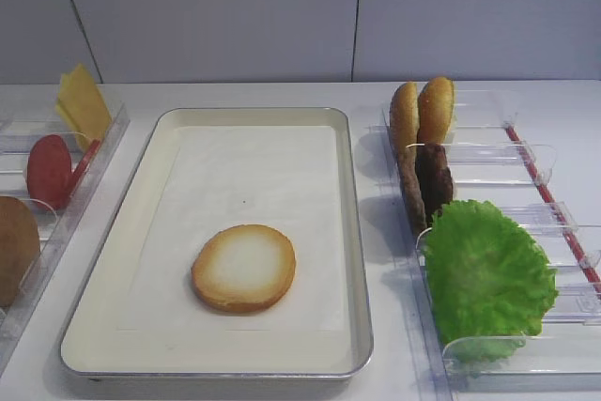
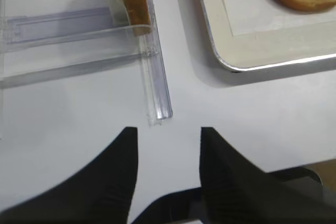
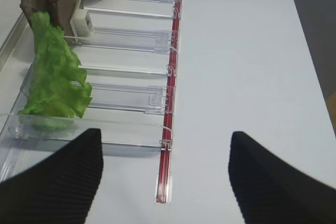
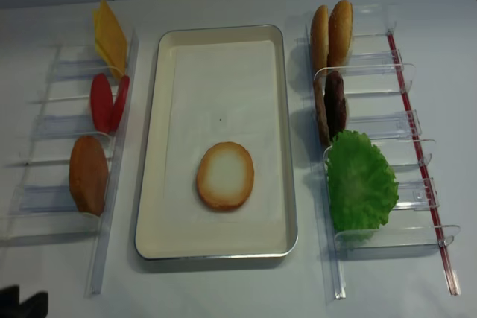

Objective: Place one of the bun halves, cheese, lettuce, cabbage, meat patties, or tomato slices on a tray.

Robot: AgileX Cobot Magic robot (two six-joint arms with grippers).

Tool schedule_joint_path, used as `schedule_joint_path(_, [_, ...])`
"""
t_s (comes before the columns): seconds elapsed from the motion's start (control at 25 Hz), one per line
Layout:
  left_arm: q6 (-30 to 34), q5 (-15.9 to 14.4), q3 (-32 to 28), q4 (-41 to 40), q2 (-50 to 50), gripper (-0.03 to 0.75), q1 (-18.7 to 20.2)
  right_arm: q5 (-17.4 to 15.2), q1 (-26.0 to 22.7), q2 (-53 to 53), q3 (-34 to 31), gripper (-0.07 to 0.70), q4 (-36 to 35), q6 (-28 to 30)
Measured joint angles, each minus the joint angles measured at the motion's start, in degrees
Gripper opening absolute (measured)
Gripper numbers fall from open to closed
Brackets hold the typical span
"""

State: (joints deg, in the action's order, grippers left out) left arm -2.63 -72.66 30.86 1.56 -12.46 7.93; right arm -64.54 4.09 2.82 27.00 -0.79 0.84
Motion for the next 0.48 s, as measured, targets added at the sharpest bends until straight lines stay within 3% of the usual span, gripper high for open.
schedule_joint_path(0.2, [1.48, 3.14, -1.43, 0.00, 7.58, 0.250, 0.00, 0.00, 0.00, 0.00, 0.00, 0.521, 0.00, 0.00])
schedule_joint_path(0.48, [1.70, 4.46, -2.77, 0.00, 13.27, 0.244, 0.00, 0.00, 0.00, 0.00, 0.00, 0.521, -0.10, 0.00])
